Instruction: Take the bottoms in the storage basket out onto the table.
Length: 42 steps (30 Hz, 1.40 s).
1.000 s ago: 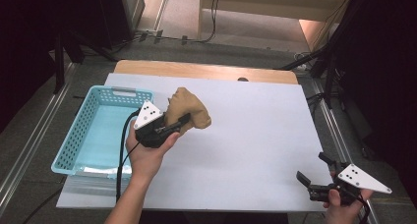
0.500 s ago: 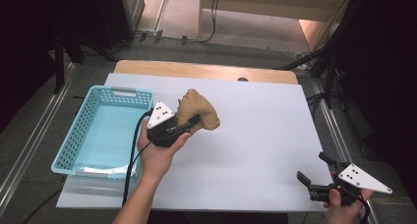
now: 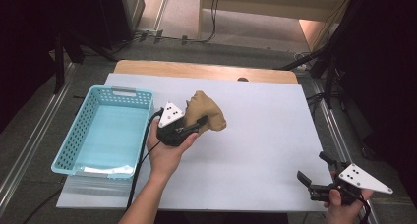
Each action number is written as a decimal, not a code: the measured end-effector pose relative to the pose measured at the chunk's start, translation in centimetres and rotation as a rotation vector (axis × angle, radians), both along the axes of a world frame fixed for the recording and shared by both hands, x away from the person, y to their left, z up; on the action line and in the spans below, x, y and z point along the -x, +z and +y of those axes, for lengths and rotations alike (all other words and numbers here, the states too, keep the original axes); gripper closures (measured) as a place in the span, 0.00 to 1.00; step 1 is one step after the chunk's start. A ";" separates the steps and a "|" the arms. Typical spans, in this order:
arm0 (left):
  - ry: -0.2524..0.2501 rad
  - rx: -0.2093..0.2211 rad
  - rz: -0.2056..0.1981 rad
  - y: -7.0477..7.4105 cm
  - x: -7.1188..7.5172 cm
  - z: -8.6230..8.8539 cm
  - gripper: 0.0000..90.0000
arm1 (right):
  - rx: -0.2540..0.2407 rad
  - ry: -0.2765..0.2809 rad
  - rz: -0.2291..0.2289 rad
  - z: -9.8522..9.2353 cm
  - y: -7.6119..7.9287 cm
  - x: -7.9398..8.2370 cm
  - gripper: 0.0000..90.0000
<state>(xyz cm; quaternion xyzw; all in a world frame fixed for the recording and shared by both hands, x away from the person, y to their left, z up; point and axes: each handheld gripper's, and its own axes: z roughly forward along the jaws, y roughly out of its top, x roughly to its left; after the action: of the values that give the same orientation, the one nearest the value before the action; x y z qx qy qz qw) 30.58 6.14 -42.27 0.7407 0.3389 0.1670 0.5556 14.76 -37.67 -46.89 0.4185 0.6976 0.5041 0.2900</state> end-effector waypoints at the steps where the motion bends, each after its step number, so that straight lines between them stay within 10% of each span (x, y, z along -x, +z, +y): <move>1: -0.001 -0.001 0.000 -0.1 0.0 -0.2 0.65 | 0.000 0.000 0.000 0.0 0.0 0.0 0.00; 42: -0.020 -0.115 0.136 -4.4 -2.8 -3.4 0.63 | 0.012 0.000 -0.001 0.0 0.0 -0.1 0.00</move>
<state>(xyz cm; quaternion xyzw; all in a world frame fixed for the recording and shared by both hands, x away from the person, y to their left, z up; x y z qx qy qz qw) 33.42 2.71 -46.67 0.7843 0.3581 0.1298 0.4896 14.91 -37.68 -46.91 0.4167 0.7005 0.5000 0.2927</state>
